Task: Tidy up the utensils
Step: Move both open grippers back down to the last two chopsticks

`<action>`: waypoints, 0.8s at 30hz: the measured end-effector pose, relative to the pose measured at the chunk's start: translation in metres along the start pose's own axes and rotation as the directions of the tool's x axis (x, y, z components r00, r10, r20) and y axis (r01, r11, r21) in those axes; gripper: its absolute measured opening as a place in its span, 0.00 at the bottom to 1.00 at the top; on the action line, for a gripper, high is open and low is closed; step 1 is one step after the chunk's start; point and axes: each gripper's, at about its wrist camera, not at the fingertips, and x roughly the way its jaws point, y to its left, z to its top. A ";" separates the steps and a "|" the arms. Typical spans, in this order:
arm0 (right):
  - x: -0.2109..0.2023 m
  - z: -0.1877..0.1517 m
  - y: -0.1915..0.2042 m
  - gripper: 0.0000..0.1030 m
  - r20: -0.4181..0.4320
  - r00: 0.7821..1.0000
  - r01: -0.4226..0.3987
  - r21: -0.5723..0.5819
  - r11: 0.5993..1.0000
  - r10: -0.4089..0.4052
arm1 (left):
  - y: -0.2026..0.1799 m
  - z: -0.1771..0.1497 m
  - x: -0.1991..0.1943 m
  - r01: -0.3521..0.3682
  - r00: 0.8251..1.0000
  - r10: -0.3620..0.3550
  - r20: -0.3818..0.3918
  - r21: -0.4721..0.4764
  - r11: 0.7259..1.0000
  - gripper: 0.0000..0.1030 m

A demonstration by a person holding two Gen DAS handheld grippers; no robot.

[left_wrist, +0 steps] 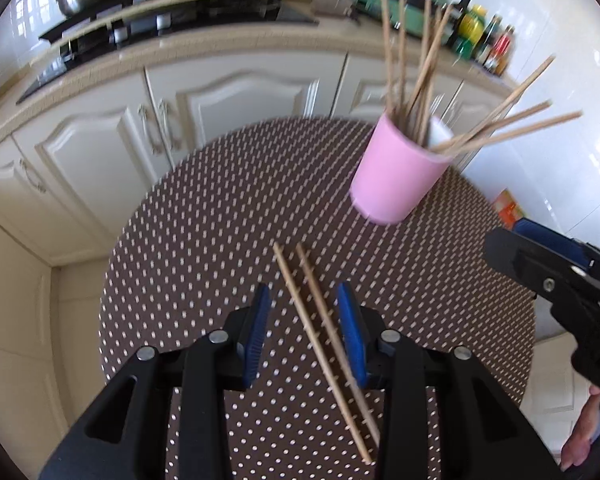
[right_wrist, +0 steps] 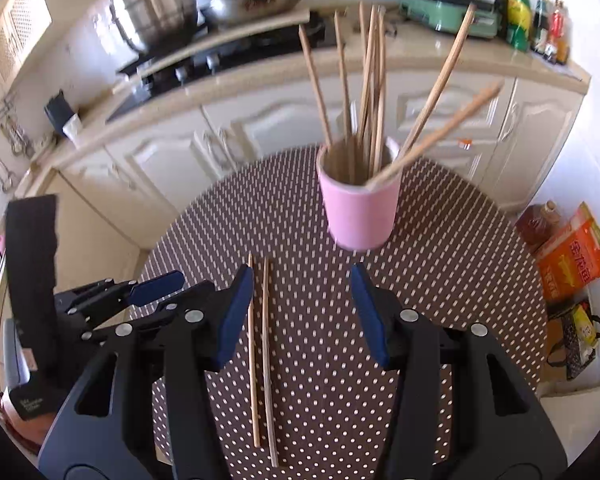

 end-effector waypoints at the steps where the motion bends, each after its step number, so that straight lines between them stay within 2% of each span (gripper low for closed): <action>1: 0.007 -0.003 0.000 0.49 -0.021 1.000 0.000 -0.001 1.000 0.000 | 0.001 -0.002 0.008 -0.007 0.999 0.007 -0.032 -0.002 1.000 0.34; 3: 0.020 -0.009 -0.003 0.49 -0.063 0.998 -0.006 -0.002 1.000 0.006 | 0.003 -0.007 0.026 -0.015 0.995 0.015 -0.100 -0.005 1.000 0.34; 8: 0.044 -0.020 -0.011 0.49 -0.142 0.989 -0.030 0.015 0.999 0.031 | 0.001 -0.015 0.056 -0.038 0.982 0.036 -0.187 -0.005 0.999 0.34; 17: 0.066 -0.023 -0.014 0.49 -0.212 0.975 -0.061 0.018 0.998 0.063 | -0.004 -0.011 0.084 -0.071 0.963 0.068 -0.261 -0.001 0.997 0.34; 21: 0.071 -0.022 -0.014 0.49 -0.226 0.972 -0.065 0.012 0.998 0.066 | -0.016 -0.007 0.092 -0.093 0.958 0.100 -0.269 0.040 0.995 0.34; 22: 0.072 -0.021 -0.014 0.49 -0.229 0.971 -0.067 0.013 0.998 0.068 | -0.017 -0.007 0.094 -0.094 0.957 0.102 -0.271 0.042 0.995 0.30; 24: 0.074 -0.020 -0.015 0.49 -0.234 0.970 -0.069 0.012 0.998 0.069 | -0.018 -0.005 0.095 -0.094 0.956 0.102 -0.274 0.043 0.995 0.17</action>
